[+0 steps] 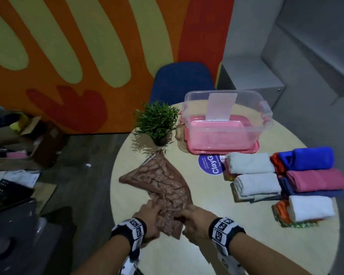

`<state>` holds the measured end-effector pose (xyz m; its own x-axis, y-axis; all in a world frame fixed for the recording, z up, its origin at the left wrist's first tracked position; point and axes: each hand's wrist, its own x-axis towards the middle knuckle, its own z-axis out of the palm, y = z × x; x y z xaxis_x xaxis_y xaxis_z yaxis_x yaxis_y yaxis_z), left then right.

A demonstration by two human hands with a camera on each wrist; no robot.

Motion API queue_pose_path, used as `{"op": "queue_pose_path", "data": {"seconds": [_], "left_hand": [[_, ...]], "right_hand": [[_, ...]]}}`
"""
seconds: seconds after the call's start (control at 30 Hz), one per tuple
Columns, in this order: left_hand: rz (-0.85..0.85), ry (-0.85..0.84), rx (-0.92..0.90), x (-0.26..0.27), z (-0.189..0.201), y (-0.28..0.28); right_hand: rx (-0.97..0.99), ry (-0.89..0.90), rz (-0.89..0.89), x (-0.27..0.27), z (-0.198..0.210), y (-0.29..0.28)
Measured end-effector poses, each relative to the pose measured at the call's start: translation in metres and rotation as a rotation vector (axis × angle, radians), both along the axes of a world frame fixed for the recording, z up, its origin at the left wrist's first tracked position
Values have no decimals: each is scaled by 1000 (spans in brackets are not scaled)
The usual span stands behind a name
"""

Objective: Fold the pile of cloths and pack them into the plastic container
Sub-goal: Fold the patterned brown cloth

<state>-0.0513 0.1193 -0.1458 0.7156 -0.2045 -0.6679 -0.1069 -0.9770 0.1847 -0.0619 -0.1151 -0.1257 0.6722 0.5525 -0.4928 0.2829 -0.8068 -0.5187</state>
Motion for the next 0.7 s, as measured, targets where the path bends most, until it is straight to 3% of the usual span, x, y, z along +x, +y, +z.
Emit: {"op": "queue_pose_path", "data": {"seconds": [0.13,0.3,0.37,0.47,0.6,0.7], "left_hand": [[-39,14,-54,-16,-9,-5],[27,-182,-233,-17,6,-16],[43,-297,-236,-7,21,-21],[148,-410,-400,15,53,-29],[197,-466,-581,41,110,-46],[129,-412,-630,47,154,-57]], "right_hand": [[-282,3,125,-16,-17,11],[-272,-115,8,-22,-11,-3],[-192,-154,-92,-17,1,-17],[25,-248,-256,-1,34,-38],[257,-416,-472,23,88,-66],[428,-416,-625,34,126,-88]]}}
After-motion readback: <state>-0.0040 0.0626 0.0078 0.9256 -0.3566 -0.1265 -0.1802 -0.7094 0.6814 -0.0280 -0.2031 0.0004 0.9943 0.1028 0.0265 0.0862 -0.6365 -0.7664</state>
